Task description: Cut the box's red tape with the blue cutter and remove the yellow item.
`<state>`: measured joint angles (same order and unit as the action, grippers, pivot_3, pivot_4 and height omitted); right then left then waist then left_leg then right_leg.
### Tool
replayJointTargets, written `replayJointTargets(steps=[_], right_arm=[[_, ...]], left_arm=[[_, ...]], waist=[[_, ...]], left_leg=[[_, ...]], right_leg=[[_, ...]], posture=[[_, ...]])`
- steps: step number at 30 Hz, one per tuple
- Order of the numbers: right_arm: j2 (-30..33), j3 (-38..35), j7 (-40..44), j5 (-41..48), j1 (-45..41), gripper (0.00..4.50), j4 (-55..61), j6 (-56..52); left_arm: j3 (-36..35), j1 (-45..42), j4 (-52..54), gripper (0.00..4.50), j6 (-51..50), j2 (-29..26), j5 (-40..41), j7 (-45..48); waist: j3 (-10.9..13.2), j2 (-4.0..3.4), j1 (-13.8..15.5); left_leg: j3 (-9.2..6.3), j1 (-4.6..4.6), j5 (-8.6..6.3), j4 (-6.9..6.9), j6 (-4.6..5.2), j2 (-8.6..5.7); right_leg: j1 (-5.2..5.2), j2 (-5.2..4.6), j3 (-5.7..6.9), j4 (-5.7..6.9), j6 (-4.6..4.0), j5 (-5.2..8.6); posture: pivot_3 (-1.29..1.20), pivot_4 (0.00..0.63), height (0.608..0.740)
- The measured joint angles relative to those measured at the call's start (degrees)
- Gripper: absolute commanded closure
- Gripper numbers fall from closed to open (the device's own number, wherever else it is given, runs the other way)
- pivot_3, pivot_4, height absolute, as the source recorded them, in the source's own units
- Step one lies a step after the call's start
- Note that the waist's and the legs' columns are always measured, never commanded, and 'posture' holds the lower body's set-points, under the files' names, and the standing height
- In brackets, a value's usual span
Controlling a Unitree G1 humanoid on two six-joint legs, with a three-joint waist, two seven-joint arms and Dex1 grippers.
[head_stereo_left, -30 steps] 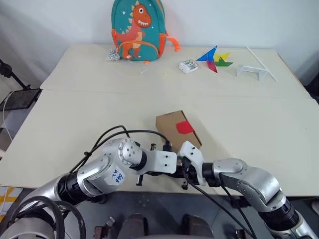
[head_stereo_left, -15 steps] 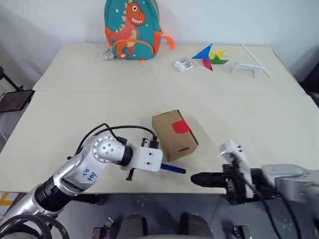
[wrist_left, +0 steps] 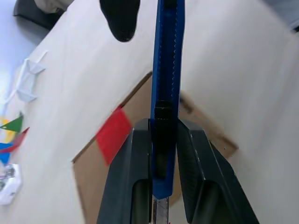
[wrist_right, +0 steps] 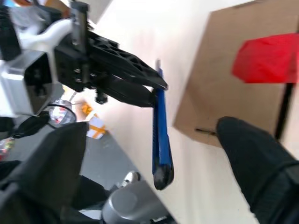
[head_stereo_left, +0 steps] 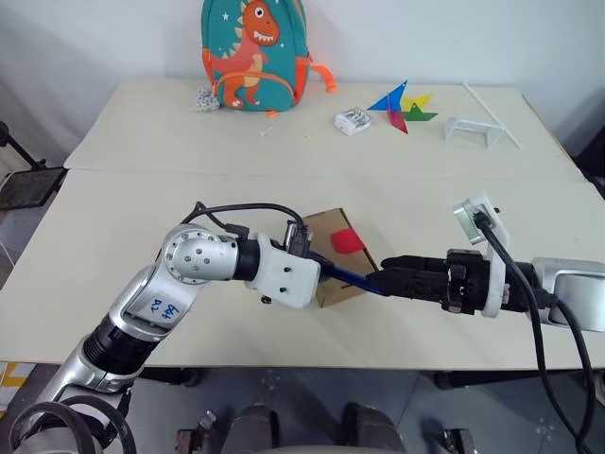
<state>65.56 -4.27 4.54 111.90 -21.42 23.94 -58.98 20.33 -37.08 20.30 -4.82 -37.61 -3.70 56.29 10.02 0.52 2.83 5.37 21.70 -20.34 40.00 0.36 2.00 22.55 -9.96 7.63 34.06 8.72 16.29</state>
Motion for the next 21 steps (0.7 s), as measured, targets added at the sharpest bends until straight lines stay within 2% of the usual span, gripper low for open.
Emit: replayJointTargets(steps=[6,10,15,21], right_arm=[[-2.13,4.58,-2.7,0.02,-3.17,0.02,-1.72,-1.77],[-9.99,6.67,-7.43,0.04,-7.01,0.02,-3.5,-1.57],[-14.36,7.91,-13.48,0.03,-9.4,0.02,-6.53,-2.32],[-16.28,8.3,-16.17,0.03,-9.82,0.02,-8.47,-4.32]], left_arm=[[0.29,-0.98,-2.32,4.09,1.92,1.5,-1.1,0.12],[0.71,-1.94,-3.44,4.09,1.93,2.92,-1.25,0.61],[0.9,-2.44,-3.53,4.09,1.74,3.32,-1.36,0.96],[0.92,-2.44,-4.09,4.09,0.56,3.73,-2.08,0.98]], waist=[[0.0,0.0,0.07],[0.0,0.0,-0.04],[0.0,0.0,0.04],[0.0,-0.01,0.02]], left_leg=[[-0.06,0.29,0.0,0.11,0.0,-0.01],[-0.08,0.4,0.0,0.17,0.0,0.0],[-0.08,0.46,0.0,0.15,0.0,-0.01],[-0.08,0.47,0.0,0.15,0.0,-0.01]], right_leg=[[0.14,0.0,0.09,-0.07,0.11,-0.06],[0.24,0.0,0.11,-0.05,0.12,-0.08],[0.27,0.0,0.16,-0.08,0.12,-0.08],[0.27,0.0,0.16,-0.07,0.13,-0.08]], posture=[[0.0,0.15,0.74],[0.0,0.15,0.74],[0.0,0.15,0.74],[0.0,0.15,0.74]])
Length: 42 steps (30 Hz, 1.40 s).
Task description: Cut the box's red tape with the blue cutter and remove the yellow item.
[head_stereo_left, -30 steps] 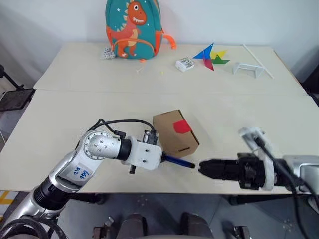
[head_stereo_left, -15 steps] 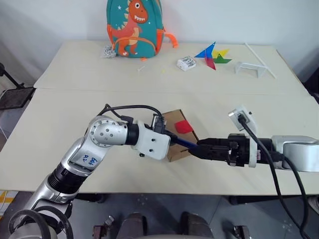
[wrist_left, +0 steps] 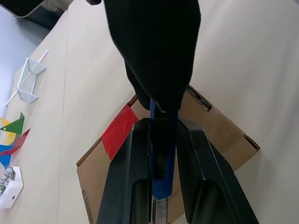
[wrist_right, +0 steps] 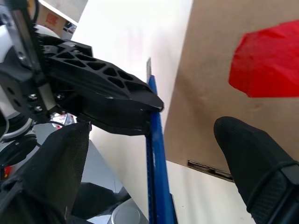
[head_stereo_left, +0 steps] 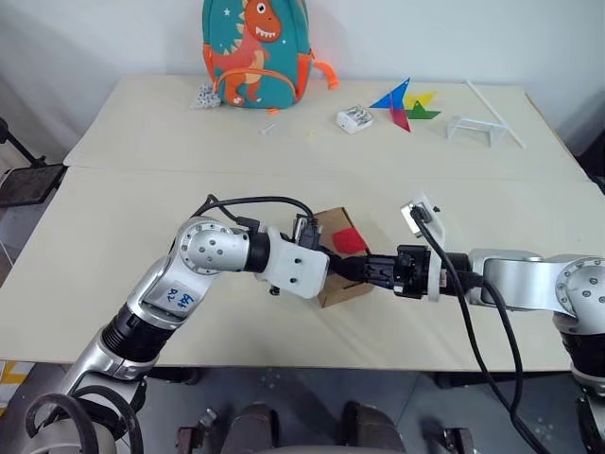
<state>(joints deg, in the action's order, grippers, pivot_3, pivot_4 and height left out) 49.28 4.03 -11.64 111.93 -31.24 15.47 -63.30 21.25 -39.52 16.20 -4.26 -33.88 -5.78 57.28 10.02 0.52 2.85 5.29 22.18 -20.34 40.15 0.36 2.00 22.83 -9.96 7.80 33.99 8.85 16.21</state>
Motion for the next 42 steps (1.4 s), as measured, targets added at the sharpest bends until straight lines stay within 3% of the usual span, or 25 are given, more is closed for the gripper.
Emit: replayJointTargets(steps=[5,8,19,27,32,35,42], right_arm=[[-0.95,0.01,-0.88,0.0,0.01,0.02,-0.11,-0.8],[-1.84,0.0,-2.15,0.0,0.01,0.63,-0.33,-0.77],[-5.78,-0.3,-5.54,0.86,0.03,4.34,-1.47,-0.63],[-7.24,-0.55,-7.31,0.95,0.03,4.37,-1.52,-0.57],[-7.17,-1.85,-6.86,0.83,-0.53,4.37,-1.59,-0.51],[-6.87,-1.87,-6.57,0.6,-0.46,4.37,-1.6,-0.82],[-4.97,-2.06,-5.1,0.2,0.72,4.37,-1.54,-1.04]], left_arm=[[-0.01,0.0,0.04,4.09,-0.94,0.11,-0.08,-0.01],[-0.02,0.01,0.03,4.09,-1.47,0.01,-0.18,0.0],[-0.14,0.01,-0.12,4.09,-2.83,-0.35,-0.85,0.09],[-0.33,0.01,-0.43,4.09,-3.17,-0.24,-1.2,0.18],[-3.91,0.34,0.46,2.43,-7.79,3.02,6.51,1.29],[-7.68,0.41,2.22,1.53,-7.72,1.18,12.24,3.89],[-13.93,4.79,3.15,1.51,-10.26,-6.55,23.59,12.0]], waist=[[0.0,0.0,-0.07],[0.0,0.0,-0.08],[0.0,0.0,-0.11],[0.0,0.0,-0.16],[0.01,0.0,-0.14],[0.0,-0.01,-0.5],[0.0,-0.01,-1.47]], left_leg=[[0.0,0.0,0.0,0.0,0.0,0.0],[0.0,0.0,0.0,0.0,0.0,0.0],[0.0,0.0,0.0,0.0,0.0,0.0],[0.0,0.0,0.0,-0.01,0.0,0.0],[-0.02,0.02,0.0,0.0,0.0,0.01],[-0.01,0.01,0.0,-0.05,-0.01,0.02],[0.01,0.02,0.0,-0.05,-0.01,0.02]], right_leg=[[0.0,0.0,0.0,0.0,0.0,0.0],[0.0,0.0,0.0,0.0,0.0,0.0],[0.0,0.0,0.0,0.0,0.0,0.0],[0.01,0.0,-0.01,0.0,0.0,0.0],[0.02,0.0,0.0,0.0,0.0,0.0],[0.06,0.0,0.0,0.03,0.0,0.0],[0.09,0.01,-0.02,0.03,0.0,0.0]], posture=[[0.0,0.15,0.74],[0.0,0.15,0.74],[0.0,0.15,0.74],[0.0,0.15,0.74],[0.0,0.15,0.74],[0.0,0.15,0.74],[0.0,0.15,0.74]])
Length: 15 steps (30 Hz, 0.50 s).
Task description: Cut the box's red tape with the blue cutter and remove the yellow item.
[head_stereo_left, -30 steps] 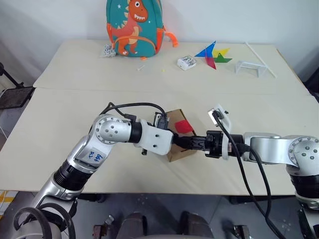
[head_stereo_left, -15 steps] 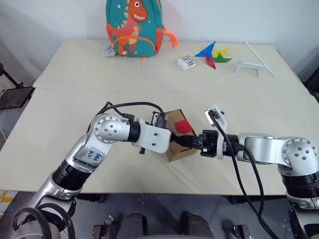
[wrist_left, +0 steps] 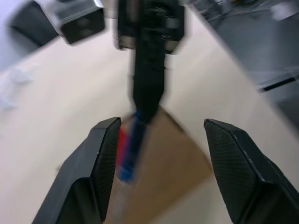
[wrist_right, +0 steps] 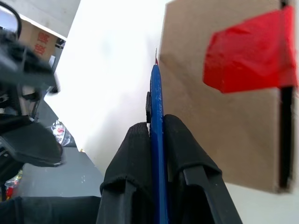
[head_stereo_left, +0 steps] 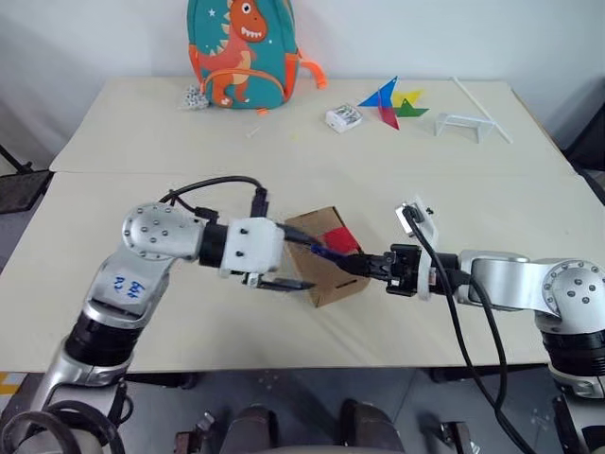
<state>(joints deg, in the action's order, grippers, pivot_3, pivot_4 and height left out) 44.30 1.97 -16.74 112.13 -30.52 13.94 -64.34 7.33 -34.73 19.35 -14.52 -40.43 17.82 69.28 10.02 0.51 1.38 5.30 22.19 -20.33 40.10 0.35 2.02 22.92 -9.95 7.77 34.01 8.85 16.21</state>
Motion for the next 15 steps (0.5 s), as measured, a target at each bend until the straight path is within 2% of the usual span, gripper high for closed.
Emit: replayJointTargets(steps=[8,11,15], right_arm=[[2.95,-3.02,6.18,-0.14,2.33,4.37,2.69,0.35],[6.84,-6.47,10.38,-0.13,4.5,4.37,5.27,0.51],[15.19,-10.74,14.23,-0.13,9.0,4.37,8.73,0.4]], left_arm=[[-10.92,6.56,-2.64,1.51,-11.87,-9.77,10.69,1.96],[-15.54,6.43,-9.11,1.51,-14.46,-9.51,12.19,-0.54],[-16.59,6.52,-14.08,1.51,-15.71,-7.3,12.58,-3.03]], waist=[[0.01,-0.02,0.13],[0.02,-0.02,0.37],[0.03,0.01,0.28]], left_leg=[[0.0,0.0,0.0,-0.01,0.0,0.0],[0.0,0.01,-0.01,0.01,0.01,-0.01],[0.02,0.02,-0.01,-0.05,0.01,-0.03]], right_leg=[[0.02,0.0,-0.02,0.0,0.0,0.0],[0.0,0.0,-0.04,-0.01,0.0,0.0],[0.02,-0.01,-0.03,-0.04,0.02,-0.01]], posture=[[0.0,0.15,0.74],[0.0,0.15,0.74],[0.0,0.15,0.74]])
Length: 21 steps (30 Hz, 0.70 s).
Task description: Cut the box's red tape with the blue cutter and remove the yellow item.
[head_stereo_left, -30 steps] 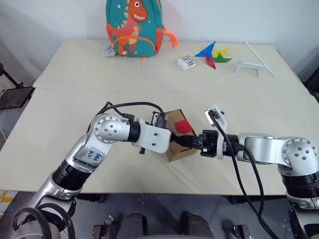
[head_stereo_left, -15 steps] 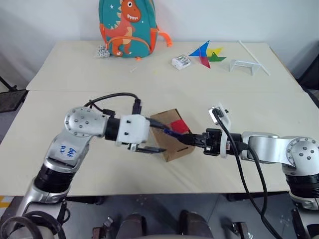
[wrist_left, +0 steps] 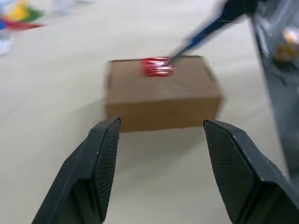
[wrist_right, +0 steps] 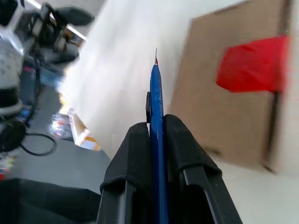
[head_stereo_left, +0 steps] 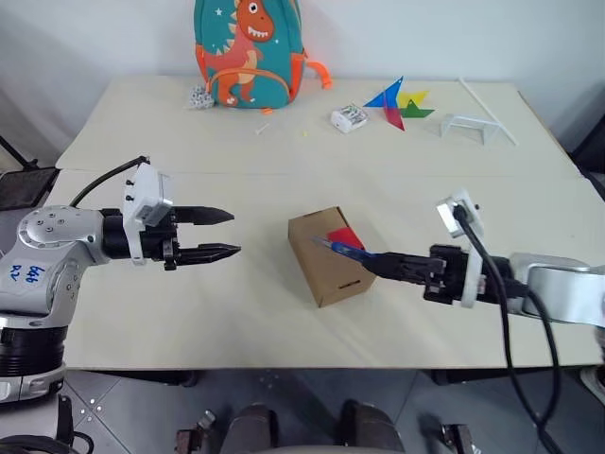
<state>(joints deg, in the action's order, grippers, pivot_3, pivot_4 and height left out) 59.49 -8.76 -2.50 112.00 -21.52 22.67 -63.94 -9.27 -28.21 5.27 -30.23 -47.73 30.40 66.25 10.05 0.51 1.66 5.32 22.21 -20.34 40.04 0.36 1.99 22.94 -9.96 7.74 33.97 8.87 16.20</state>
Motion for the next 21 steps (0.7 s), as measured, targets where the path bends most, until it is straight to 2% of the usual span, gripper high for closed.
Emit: replayJointTargets(steps=[4,8,11,13,16,19,21], right_arm=[[3.18,-5.72,1.09,0.02,4.22,4.37,2.26,1.77],[7.1,-21.14,1.18,-1.41,18.96,4.37,4.71,-0.14],[6.9,-29.75,-0.19,-2.89,28.25,4.37,6.66,-1.23],[6.47,-32.54,-1.01,-4.88,32.07,4.37,8.49,-1.1],[6.47,-32.3,-2.22,-6.74,33.6,4.37,11.33,0.26],[6.68,-29.63,-6.35,-4.89,30.61,4.37,12.8,5.59],[7.72,-24.3,-11.71,-2.31,25.37,4.37,13.31,10.68]], left_arm=[[1.24,1.68,-2.47,2.31,0.29,1.81,-0.51,-0.66],[2.87,1.97,-6.21,3.53,1.25,7.68,-1.93,-4.83],[3.94,1.57,-7.08,4.47,1.66,9.65,-2.63,-6.11],[4.94,0.31,-7.35,4.5,2.01,10.68,-2.78,-6.08],[7.09,-3.33,-8.44,4.5,2.33,12.16,-3.14,-5.48],[10.26,-8.31,-8.82,4.5,2.78,14.19,-3.88,-4.12],[13.13,-12.22,-11.48,4.5,3.93,15.29,-6.19,-3.32]], waist=[[0.0,0.01,-0.19],[0.02,0.08,0.9],[0.02,0.17,1.33],[0.02,0.17,1.31],[0.02,0.17,1.26],[0.02,0.17,1.19],[0.02,0.16,0.88]], left_leg=[[0.05,-0.03,0.0,-0.02,-0.01,0.01],[0.0,0.02,0.0,0.01,-0.01,0.01],[0.05,0.0,0.0,0.04,-0.01,0.01],[0.07,-0.01,0.0,0.08,-0.01,0.0],[0.08,-0.05,0.0,0.09,0.0,0.0],[0.08,-0.05,0.01,0.08,-0.01,0.0],[0.1,-0.07,0.02,0.06,-0.02,-0.01]], right_leg=[[0.02,0.01,-0.02,0.02,0.0,0.0],[0.01,0.01,0.0,0.01,0.02,-0.01],[0.01,0.01,-0.04,0.02,0.04,-0.02],[0.01,0.01,-0.08,0.04,0.04,-0.02],[-0.01,0.01,-0.12,0.09,0.04,-0.03],[0.0,0.01,-0.11,0.07,0.04,-0.03],[0.0,0.02,-0.11,0.05,0.04,-0.03]], posture=[[0.0,0.15,0.74],[0.0,0.15,0.74],[0.0,0.15,0.74],[0.0,0.15,0.74],[0.0,0.15,0.74],[0.0,0.15,0.74],[0.0,0.15,0.74]])
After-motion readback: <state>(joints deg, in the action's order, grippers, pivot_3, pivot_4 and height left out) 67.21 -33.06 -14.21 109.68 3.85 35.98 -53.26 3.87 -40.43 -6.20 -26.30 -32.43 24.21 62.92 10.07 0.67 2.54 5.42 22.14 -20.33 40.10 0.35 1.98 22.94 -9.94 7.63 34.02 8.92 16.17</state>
